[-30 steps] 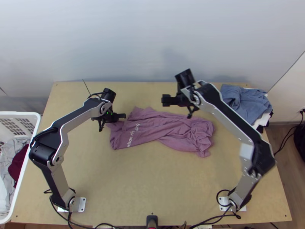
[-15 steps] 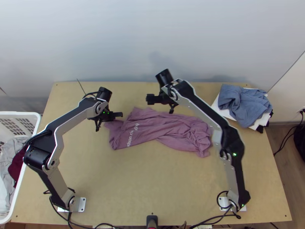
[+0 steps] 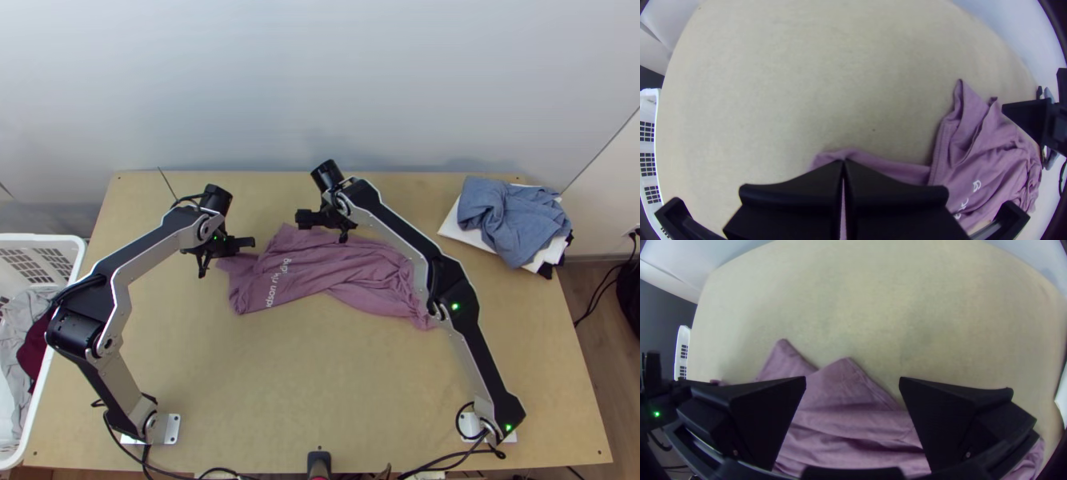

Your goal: Fold the t-shirt

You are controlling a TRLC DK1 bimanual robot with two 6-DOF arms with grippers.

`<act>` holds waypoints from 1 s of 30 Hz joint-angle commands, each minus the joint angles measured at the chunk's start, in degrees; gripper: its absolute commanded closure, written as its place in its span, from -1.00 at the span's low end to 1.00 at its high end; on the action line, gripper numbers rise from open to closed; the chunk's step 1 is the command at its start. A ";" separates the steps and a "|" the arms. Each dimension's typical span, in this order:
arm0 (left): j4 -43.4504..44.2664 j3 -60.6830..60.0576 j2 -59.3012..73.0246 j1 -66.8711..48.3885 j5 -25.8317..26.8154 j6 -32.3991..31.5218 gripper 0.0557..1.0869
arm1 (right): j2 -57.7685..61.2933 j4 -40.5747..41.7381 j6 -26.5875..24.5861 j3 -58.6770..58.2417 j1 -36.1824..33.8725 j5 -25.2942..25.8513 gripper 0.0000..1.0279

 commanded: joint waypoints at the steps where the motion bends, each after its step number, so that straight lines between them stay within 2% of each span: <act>1: 0.33 -0.83 -0.02 0.19 0.05 -0.20 0.92 | 3.90 2.87 -0.05 1.78 -0.10 -0.09 -0.89; 4: 0.33 -1.00 -0.02 0.37 0.05 -0.20 0.92 | 4.43 4.63 0.03 2.13 0.51 -0.09 -0.83; 7: 0.42 -1.00 -0.02 0.72 0.05 -0.20 0.92 | 4.69 5.94 -0.05 2.21 1.13 -0.09 -0.60; 9: 0.42 -1.00 -0.02 0.98 0.05 -0.02 0.92 | 4.60 6.47 -0.41 2.30 1.39 -0.09 -0.21; 13: 0.42 -1.09 -0.02 1.51 0.05 0.15 0.92 | 4.43 7.61 -2.43 2.30 1.57 -0.09 0.89; 21: 0.15 -1.09 -1.25 2.21 0.05 0.15 0.92 | 0.65 6.03 -1.55 2.30 1.13 -0.09 0.94; 30: -0.73 2.78 -9.24 6.52 0.05 -0.29 0.92 | -12.71 4.54 -1.64 2.13 -0.72 3.42 0.94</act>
